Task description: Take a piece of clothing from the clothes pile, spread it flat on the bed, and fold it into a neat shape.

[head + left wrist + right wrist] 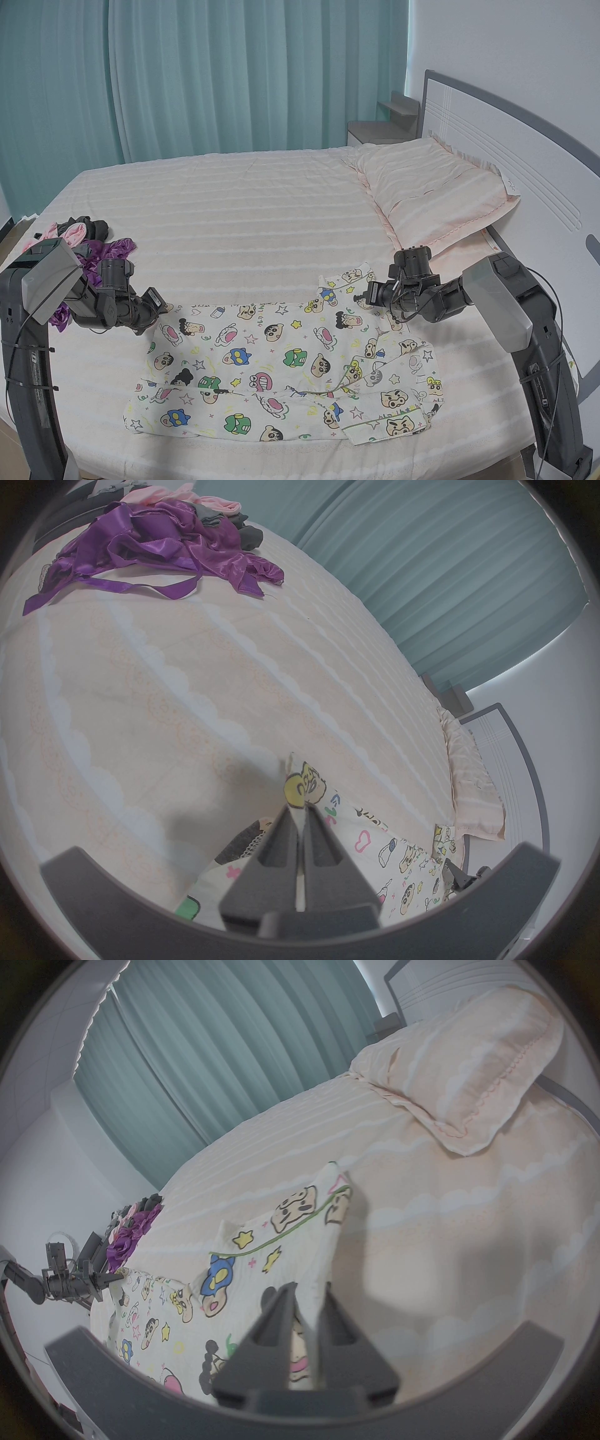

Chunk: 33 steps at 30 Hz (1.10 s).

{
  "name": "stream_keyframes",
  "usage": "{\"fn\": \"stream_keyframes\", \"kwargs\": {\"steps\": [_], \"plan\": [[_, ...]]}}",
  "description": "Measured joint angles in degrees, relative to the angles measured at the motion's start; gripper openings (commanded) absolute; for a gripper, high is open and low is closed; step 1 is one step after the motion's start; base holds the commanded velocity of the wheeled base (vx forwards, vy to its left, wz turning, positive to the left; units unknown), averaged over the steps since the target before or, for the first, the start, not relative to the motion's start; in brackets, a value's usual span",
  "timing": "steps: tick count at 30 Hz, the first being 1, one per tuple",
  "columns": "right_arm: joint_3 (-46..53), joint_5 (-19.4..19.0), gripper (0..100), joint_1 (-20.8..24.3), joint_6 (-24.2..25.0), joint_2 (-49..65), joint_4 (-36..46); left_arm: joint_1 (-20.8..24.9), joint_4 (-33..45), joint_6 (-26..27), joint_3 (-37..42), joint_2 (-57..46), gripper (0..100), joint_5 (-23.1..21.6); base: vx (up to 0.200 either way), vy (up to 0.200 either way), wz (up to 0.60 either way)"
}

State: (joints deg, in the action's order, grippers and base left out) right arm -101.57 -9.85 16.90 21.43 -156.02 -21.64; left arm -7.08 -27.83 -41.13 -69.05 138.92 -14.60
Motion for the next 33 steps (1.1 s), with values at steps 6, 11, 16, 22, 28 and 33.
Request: {"fn": "stream_keyframes", "kwargs": {"steps": [6, 11, 16, 22, 28, 33], "plan": [[0.88, -0.33, 0, -1.63, 2.05, 0.74, -0.41, 0.0, -1.29, 0.22, -0.35, -0.01, 0, 0.13, 0.0, 0.0, 0.0], [3.1, -2.19, 0, -2.73, 2.79, 1.77, -5.05, 0.0, -2.46, 0.22, -0.24, -0.09, 0, 1.26, 0.0, 0.0, 0.0], [5.51, -3.1, 0, -3.75, 5.34, 2.82, -10.26, -0.02, -3.21, 0.2, -0.16, -0.26, 0, 2.76, 0.0, 0.0, 0.0], [6.31, -3.34, 0, -4.34, 5.8, 3.5, -10.7, 0.0, -3.32, 0.13, -0.33, -1.6, 0, 3.0, 0.0, 0.0, 0.0], [7.23, -3.58, 0, -4.41, 5.77, 3.95, -10.7, 0.06, -3.28, 0.18, -0.2, -2.86, 0, 3.23, 0.0, 0.0, 0.0], [9.22, -5.28, 0, -4.5, 5.74, 4.78, -10.72, 0.11, -3.12, 0.24, 0.69, -3.29, 0, 3.66, 0.0, 0.0, 0.0]]}}
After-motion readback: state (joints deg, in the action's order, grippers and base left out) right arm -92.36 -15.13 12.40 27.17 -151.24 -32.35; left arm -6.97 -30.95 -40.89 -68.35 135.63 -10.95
